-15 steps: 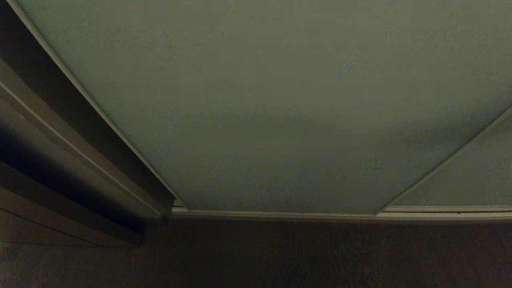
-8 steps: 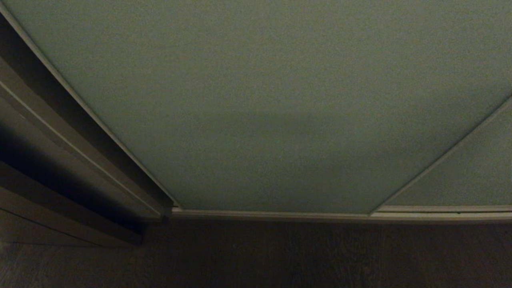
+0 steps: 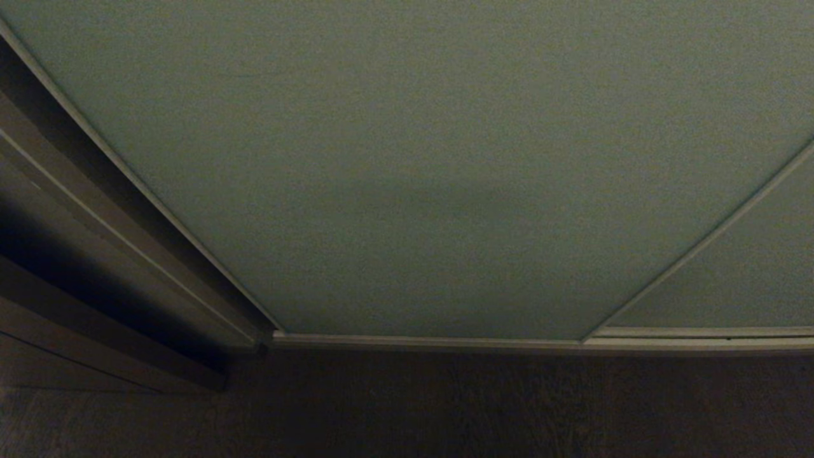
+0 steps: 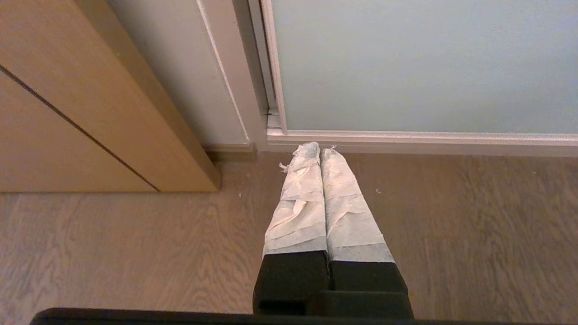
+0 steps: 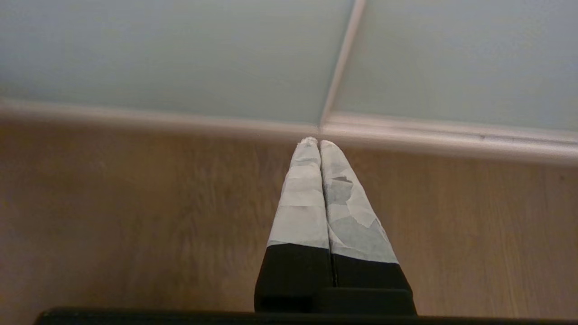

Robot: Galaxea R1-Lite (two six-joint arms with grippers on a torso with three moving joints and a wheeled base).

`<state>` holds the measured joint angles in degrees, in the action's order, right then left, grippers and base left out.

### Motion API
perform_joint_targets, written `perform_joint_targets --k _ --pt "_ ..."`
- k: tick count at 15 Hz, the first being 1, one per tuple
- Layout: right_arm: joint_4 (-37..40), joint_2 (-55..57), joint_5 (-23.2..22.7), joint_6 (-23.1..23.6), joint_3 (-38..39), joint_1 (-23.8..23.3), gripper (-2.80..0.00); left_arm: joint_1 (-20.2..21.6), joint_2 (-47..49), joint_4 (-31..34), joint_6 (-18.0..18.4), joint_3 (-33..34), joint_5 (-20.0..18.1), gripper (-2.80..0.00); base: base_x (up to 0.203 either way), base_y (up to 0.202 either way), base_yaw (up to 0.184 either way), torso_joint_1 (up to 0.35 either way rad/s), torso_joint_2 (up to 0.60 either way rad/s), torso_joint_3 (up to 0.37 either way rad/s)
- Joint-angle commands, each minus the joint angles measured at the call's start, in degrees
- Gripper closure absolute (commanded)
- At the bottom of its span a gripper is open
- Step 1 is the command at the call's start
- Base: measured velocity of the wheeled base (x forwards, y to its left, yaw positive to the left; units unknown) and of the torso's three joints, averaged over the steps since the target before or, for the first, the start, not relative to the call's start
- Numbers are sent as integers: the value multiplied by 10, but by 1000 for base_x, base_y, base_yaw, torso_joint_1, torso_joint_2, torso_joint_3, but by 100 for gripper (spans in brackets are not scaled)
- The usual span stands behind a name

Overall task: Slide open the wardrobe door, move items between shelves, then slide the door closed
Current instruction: Close the door

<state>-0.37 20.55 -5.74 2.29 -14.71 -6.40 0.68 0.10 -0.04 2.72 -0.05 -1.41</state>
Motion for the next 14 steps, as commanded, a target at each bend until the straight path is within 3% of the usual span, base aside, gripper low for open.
perform_joint_targets --k 1,5,8,14 --pt "-45 -47 8 6 71 10 0 0 1 -1 0 0 0 0 0 0 0 0 0 0" --pt "-55 -113 28 8 130 47 0 0 1 0 0 0 0 0 0 0 0 0 0 0" --pt "3 -205 41 6 140 64 0 0 1 -1 0 0 0 0 0 0 0 0 0 0" --pt "0 -205 47 -7 146 66 0 0 1 -1 0 0 0 0 0 0 0 0 0 0"
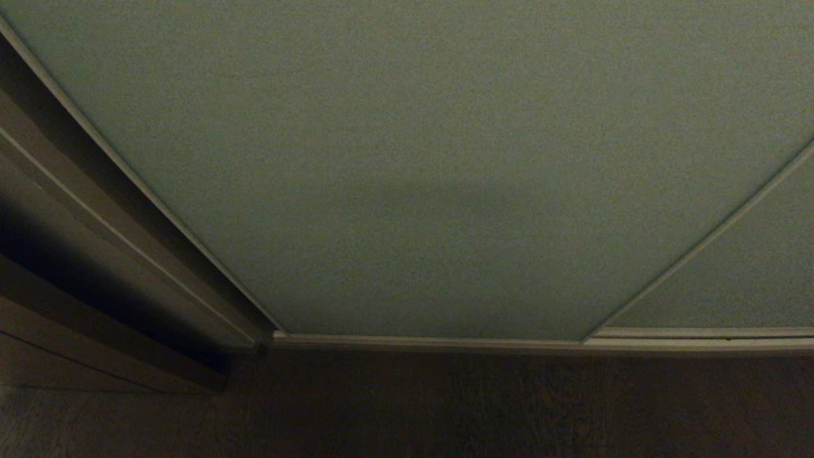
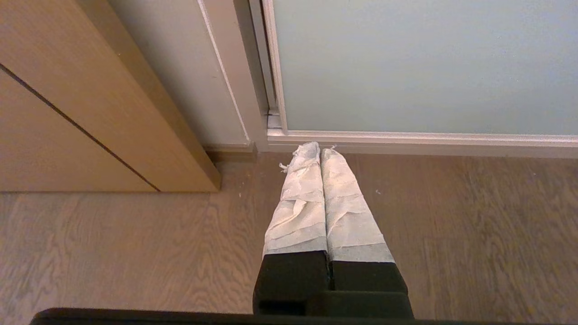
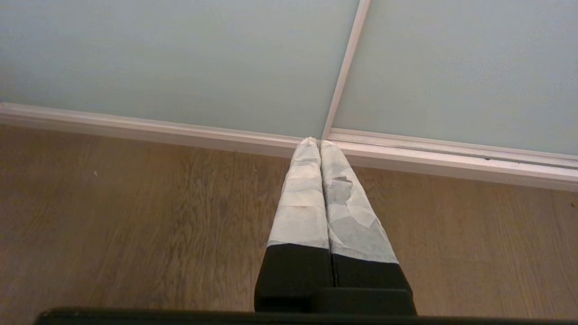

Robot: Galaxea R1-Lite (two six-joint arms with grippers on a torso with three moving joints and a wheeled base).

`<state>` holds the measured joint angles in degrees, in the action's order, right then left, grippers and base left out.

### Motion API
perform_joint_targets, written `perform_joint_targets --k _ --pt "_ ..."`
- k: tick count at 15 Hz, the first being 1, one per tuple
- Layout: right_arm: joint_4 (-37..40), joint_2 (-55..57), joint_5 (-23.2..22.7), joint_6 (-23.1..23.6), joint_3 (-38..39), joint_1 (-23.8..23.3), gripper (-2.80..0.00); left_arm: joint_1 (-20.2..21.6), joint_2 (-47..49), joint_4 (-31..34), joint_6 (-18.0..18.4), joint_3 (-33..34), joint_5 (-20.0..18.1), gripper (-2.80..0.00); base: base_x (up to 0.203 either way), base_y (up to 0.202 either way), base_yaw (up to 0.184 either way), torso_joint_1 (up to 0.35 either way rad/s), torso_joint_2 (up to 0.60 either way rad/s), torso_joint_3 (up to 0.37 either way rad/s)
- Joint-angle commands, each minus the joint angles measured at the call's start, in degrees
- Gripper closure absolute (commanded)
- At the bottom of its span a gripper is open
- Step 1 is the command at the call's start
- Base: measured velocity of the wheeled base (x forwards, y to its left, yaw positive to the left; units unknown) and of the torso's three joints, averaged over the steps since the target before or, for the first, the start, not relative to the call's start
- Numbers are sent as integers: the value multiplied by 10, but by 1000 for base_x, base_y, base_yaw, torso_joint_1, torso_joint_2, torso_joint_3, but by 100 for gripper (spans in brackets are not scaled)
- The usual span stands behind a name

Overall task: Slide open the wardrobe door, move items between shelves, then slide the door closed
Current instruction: Close the door

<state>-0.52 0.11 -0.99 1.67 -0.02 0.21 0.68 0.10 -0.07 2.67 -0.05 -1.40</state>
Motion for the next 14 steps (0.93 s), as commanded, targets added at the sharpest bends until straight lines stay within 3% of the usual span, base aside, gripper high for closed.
perform_joint_targets --k 1,14 --pt "2 -1 -1 -1 0 0 0 0 1 0 1 0 0 0 0 0 0 0 0 0" --pt "2 -1 -1 -1 0 1 0 0 1 0 1 0 0 0 0 0 0 0 0 0"
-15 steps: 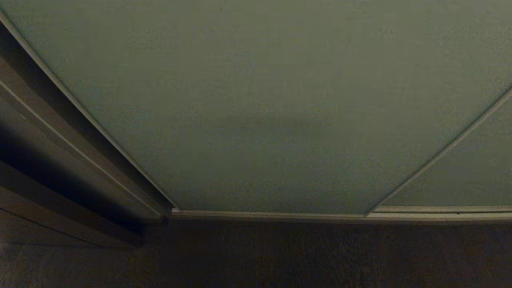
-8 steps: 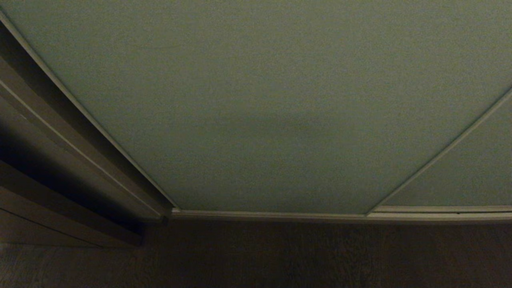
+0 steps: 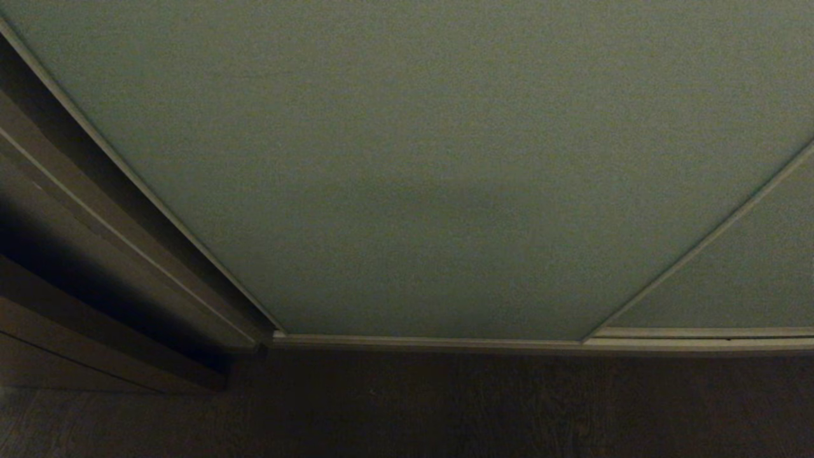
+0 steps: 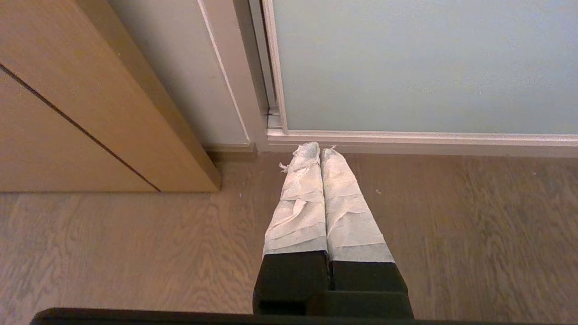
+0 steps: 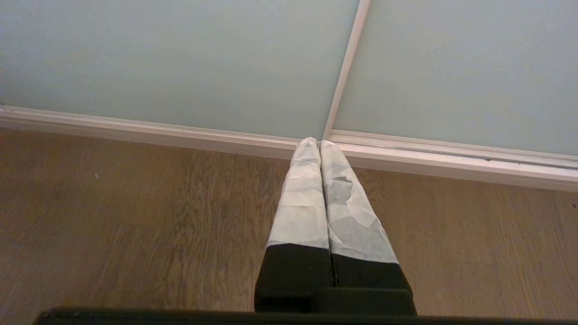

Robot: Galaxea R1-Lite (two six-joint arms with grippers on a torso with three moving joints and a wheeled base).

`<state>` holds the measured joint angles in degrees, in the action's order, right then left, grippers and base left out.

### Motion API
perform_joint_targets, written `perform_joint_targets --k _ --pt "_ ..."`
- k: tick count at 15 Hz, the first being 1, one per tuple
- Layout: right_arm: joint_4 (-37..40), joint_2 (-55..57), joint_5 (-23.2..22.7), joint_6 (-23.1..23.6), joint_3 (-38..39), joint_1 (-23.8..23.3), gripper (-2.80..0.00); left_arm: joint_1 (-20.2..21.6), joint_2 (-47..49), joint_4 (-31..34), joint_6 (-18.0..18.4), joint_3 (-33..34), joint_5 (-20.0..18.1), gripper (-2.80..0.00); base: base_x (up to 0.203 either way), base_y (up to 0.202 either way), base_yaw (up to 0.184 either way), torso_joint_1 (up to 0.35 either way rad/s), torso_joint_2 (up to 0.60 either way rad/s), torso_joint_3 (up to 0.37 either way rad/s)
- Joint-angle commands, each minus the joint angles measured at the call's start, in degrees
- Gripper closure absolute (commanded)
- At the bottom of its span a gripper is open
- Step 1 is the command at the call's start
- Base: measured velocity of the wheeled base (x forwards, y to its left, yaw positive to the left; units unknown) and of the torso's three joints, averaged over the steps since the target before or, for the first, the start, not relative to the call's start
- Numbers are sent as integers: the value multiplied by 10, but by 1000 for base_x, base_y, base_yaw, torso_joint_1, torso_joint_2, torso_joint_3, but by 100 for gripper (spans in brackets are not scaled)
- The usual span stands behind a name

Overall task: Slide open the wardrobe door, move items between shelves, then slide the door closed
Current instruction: Close the door

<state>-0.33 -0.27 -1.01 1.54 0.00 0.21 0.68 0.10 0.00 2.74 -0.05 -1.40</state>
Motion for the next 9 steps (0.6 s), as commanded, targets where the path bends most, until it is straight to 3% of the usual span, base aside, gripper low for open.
perform_joint_targets --k 1,9 --pt "0 3 0 0 0 1 0 0 1 0 0 0 0 0 0 0 0 0 0 0" --pt "0 3 0 0 0 1 0 0 1 16 5 -5 -2 0 0 0 0 0 0 0"
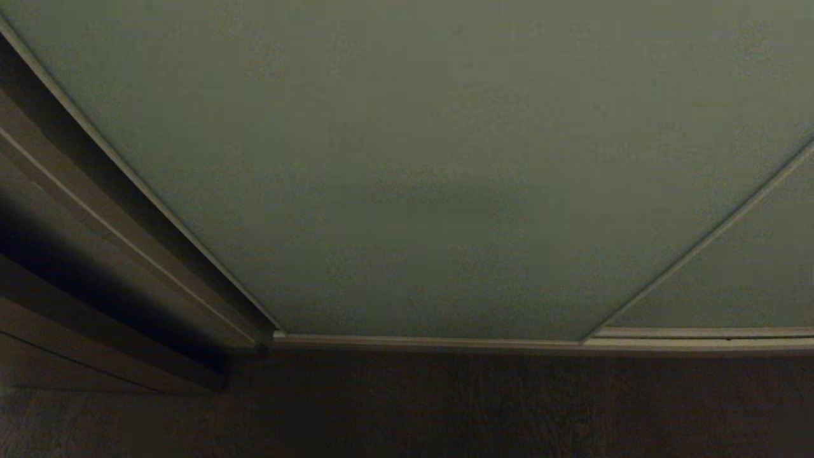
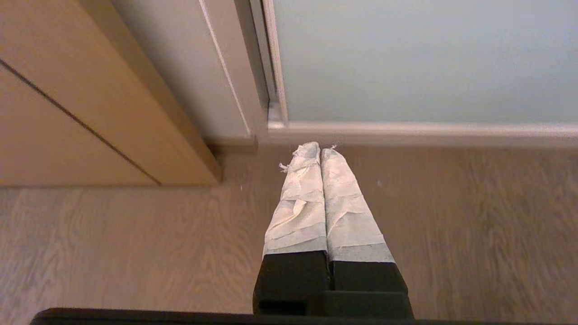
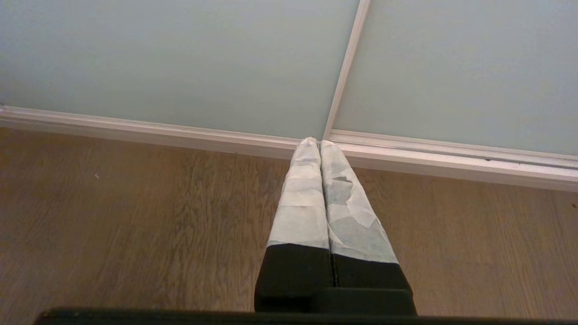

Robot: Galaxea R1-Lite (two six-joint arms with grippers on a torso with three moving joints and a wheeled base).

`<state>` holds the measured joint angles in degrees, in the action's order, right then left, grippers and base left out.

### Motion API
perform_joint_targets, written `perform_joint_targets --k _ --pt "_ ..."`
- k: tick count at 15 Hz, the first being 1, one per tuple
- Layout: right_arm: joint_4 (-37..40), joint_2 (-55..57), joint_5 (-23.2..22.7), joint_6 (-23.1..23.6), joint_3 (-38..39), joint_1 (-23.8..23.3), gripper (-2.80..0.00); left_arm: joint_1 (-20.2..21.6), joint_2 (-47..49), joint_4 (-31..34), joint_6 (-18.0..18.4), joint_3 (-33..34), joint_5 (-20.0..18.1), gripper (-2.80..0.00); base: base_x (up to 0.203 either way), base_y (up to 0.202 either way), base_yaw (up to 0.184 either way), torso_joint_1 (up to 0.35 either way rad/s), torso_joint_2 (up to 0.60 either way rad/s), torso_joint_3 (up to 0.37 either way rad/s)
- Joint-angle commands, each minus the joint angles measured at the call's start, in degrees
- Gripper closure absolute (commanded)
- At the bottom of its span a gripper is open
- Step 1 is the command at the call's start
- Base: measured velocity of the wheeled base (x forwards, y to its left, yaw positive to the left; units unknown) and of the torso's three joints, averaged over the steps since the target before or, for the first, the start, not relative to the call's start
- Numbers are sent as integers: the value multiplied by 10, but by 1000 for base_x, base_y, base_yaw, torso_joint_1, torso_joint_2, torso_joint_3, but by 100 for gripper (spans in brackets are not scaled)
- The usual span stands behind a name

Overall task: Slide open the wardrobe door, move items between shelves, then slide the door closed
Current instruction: Close the door

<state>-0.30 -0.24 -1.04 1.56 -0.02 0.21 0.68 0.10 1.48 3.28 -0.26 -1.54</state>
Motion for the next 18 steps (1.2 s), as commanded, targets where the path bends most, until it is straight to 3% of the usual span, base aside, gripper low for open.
perform_joint_targets --k 1,5,7,9,12,14,18 --pt "0 2 0 0 0 0 0 0 1 7 6 -8 0 0 0 0 0 0 0 0" --pt "0 2 0 0 0 0 0 0 52 9 29 -92 -14 0 0 0 0 0 0 0" --pt "0 2 0 0 0 0 0 0 109 8 21 -182 -12 0 0 0 0 0 0 0" --pt "0 2 0 0 0 0 0 0 164 6 6 -282 15 0 0 0 0 0 0 0" --pt "0 2 0 0 0 0 0 1 250 -1 -2 -397 81 0 0 0 0 0 0 0" --pt "0 2 0 0 0 0 0 1 320 -20 -4 -466 157 0 0 0 0 0 0 0" --pt "0 2 0 0 0 0 0 2 467 -202 -2 -566 289 0 0 0 0 0 0 0"
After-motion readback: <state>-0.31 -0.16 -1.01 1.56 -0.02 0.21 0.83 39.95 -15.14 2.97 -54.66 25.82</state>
